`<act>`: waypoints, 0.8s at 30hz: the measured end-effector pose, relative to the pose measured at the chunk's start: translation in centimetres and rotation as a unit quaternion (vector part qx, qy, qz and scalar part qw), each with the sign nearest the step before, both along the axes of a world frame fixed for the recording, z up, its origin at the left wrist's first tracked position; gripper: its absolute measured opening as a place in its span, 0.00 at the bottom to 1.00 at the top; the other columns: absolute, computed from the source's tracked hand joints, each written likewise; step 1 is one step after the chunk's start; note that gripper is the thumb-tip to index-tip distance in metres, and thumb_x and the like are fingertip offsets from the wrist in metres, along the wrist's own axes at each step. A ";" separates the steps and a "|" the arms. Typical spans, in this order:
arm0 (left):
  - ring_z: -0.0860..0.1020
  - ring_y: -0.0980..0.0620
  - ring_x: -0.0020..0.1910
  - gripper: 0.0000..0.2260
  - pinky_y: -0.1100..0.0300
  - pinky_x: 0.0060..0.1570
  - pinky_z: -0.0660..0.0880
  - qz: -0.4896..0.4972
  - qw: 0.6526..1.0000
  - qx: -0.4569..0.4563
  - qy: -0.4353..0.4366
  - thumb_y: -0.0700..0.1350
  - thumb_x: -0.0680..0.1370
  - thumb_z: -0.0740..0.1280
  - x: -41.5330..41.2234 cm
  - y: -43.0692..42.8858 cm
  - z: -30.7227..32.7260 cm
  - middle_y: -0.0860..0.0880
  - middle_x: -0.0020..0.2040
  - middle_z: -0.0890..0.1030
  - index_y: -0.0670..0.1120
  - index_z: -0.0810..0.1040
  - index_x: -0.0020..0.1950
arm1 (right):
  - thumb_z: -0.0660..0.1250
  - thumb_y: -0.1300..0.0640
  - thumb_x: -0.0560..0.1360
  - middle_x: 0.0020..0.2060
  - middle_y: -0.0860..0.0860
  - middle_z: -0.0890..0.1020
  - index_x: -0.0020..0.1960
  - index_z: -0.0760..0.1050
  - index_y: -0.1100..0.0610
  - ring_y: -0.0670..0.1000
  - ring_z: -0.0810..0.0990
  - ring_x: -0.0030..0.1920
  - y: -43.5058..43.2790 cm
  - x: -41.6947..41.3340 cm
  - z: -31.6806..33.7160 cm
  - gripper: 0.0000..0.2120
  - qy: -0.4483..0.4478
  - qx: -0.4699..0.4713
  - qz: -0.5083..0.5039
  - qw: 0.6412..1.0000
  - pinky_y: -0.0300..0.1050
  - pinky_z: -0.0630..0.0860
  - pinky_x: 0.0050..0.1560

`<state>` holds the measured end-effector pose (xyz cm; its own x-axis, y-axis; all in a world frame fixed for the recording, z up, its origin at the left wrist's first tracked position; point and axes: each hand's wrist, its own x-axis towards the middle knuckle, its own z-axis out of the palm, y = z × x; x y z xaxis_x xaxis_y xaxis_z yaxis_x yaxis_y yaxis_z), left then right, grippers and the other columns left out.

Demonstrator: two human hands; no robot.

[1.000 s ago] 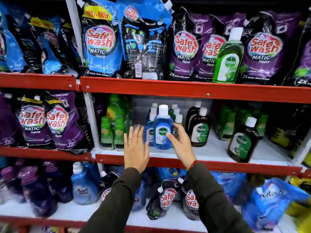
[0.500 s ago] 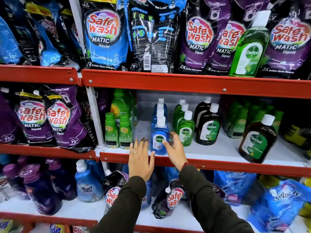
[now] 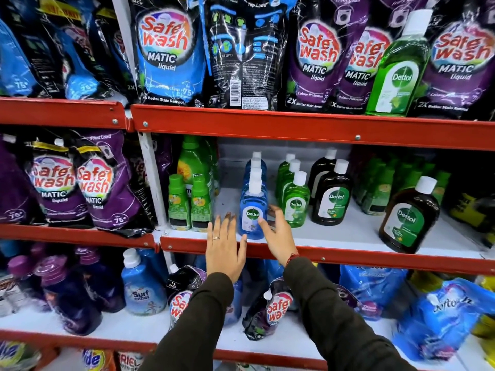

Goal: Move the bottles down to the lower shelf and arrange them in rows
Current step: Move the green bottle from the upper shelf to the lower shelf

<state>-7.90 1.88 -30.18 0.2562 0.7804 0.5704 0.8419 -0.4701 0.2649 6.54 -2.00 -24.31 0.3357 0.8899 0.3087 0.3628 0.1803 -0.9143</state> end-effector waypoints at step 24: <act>0.47 0.43 0.84 0.28 0.42 0.81 0.42 -0.095 0.963 0.230 -0.104 0.51 0.85 0.56 9.0 -5.7 17.2 0.44 0.84 0.54 0.44 0.55 0.83 | 0.59 0.46 0.82 0.81 0.54 0.56 0.77 0.61 0.52 0.58 0.48 0.82 -9.1 7.2 12.9 0.26 -0.336 0.209 -0.285 0.873 0.58 0.44 0.81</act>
